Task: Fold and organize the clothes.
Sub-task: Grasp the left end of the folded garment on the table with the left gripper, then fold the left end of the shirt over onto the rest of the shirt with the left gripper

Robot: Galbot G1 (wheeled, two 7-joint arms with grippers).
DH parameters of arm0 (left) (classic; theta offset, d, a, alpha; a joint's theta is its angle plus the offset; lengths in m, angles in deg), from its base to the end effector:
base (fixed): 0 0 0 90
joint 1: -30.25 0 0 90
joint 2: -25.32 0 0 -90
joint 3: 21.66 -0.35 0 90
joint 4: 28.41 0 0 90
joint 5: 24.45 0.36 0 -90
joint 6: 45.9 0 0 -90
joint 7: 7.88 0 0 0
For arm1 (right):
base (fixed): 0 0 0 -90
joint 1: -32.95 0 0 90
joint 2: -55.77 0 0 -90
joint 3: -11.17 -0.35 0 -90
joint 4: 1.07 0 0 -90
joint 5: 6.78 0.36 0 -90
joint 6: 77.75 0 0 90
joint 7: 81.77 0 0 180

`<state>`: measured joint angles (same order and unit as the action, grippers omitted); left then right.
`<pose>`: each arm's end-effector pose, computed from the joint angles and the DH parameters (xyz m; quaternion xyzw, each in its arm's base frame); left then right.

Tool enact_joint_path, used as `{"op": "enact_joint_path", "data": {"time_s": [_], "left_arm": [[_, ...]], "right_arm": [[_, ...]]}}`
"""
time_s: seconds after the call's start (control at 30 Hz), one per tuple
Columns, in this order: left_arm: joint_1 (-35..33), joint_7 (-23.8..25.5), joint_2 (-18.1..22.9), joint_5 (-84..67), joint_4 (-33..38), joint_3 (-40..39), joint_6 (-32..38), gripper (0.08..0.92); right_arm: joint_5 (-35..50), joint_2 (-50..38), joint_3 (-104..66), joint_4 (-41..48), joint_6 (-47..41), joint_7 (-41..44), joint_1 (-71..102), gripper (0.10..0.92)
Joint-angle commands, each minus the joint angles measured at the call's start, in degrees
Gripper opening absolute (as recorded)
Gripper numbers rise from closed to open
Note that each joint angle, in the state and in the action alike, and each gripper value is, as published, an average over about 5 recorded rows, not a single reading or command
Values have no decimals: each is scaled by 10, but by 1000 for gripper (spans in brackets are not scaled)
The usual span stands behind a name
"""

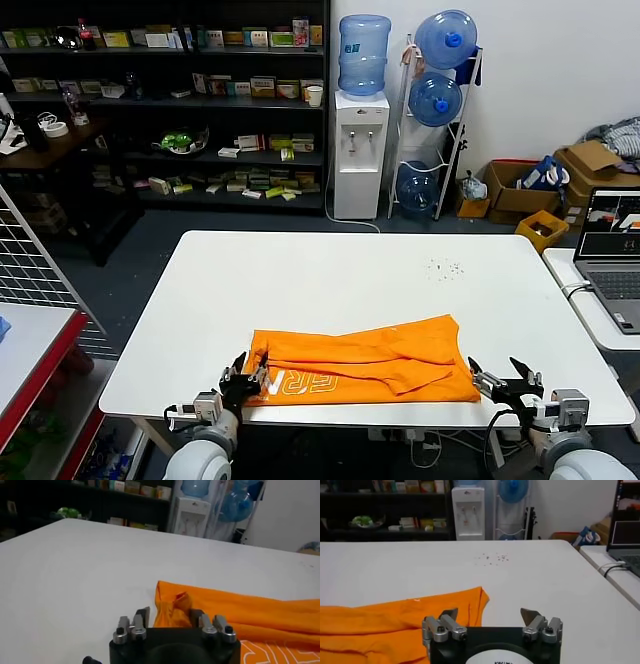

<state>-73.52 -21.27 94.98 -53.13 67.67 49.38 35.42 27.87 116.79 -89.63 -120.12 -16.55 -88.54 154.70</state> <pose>0.2496 -0.0007 -0.4039 -0.0547 -0.9719 0.0626 0.2201 0.1973 -0.1365 -0.2687 -0.0034 -0.9650 -0.0100 0.2622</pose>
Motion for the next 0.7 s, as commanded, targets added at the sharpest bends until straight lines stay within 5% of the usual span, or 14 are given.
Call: {"op": "enact_joint_path", "data": {"time_s": [0.03,0.47,0.7], "left_arm": [[0,0,6,17,-5,-3,12,492],[-21,-31,-46,-6,124,-1,-24,132],[-36,-60,-152,-95,195,45,-73,115]], "right_arm": [[1,2,-2,-2,1,-1,4,823],[1,9,11,1,1,-7,-11,823],[0,18,36,13,2,-10,-44,823]]}}
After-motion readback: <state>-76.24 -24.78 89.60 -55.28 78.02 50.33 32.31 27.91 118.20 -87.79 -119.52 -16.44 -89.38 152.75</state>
